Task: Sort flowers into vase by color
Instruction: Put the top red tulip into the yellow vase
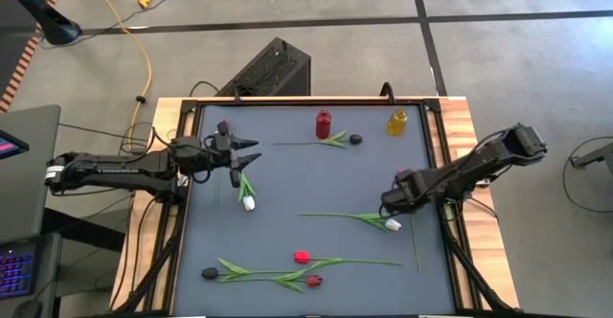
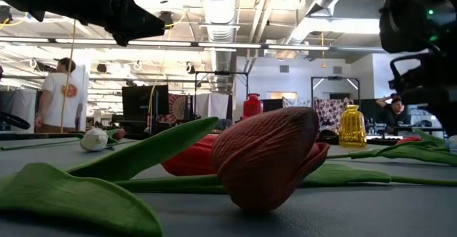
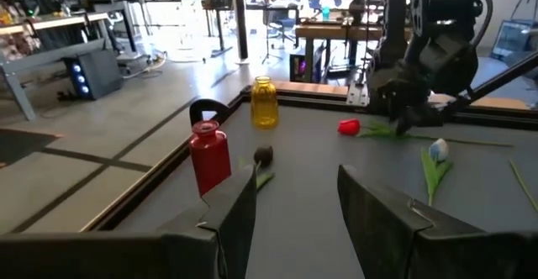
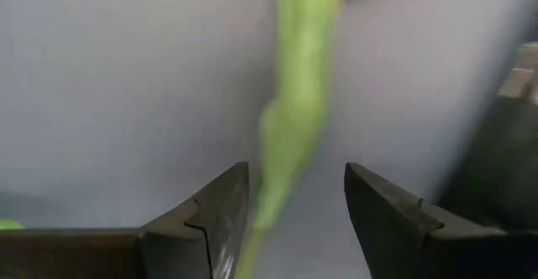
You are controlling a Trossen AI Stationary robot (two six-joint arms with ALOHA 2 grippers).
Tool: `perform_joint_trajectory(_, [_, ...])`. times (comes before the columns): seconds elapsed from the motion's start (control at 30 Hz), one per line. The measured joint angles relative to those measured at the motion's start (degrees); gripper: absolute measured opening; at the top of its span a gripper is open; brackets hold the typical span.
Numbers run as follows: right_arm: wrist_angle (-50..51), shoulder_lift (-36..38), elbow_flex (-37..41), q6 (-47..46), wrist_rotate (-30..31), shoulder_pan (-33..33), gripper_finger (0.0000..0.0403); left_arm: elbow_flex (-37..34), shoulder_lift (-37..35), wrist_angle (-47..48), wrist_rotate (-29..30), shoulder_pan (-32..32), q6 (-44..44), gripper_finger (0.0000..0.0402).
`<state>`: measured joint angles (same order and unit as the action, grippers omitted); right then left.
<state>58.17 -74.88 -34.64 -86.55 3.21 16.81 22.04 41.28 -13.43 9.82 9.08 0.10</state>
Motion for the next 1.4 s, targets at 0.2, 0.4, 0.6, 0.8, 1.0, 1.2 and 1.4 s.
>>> perform_joint_trajectory(0.2, [-7.9,-1.5,3.5,-2.6,0.4,0.9,0.0219,0.0,0.0,0.0,0.0,0.0,-0.1,0.0160])
perform_joint_trajectory(0.4, [-7.9,-2.0,2.9,-1.7,2.7,0.9,0.0147,0.0,0.0,0.0,0.0,0.0,-0.1,0.0160])
perform_joint_trajectory(0.6, [-8.1,-2.0,1.4,-1.0,7.7,0.9,0.0030,0.0,0.0,0.0,0.8,0.0,0.4,0.0160])
perform_joint_trajectory(0.8, [-7.2,-2.1,-1.6,-1.0,18.5,0.2,0.0032,0.0,0.0,0.5,1.1,0.0,0.5,0.0160])
perform_joint_trajectory(1.0, [-5.5,-2.1,-8.3,4.2,26.9,-1.9,0.0031,0.0,0.0,0.5,1.1,0.0,0.5,0.0160])
perform_joint_trajectory(1.2, [-1.8,0.4,-17.9,17.8,35.9,-5.3,0.0028,0.0,0.0,0.5,1.1,0.0,0.3,0.0160])
perform_joint_trajectory(1.4, [-0.5,9.1,-22.9,29.9,45.9,-10.3,0.0032,0.0,0.0,0.8,1.1,0.0,0.3,0.0160])
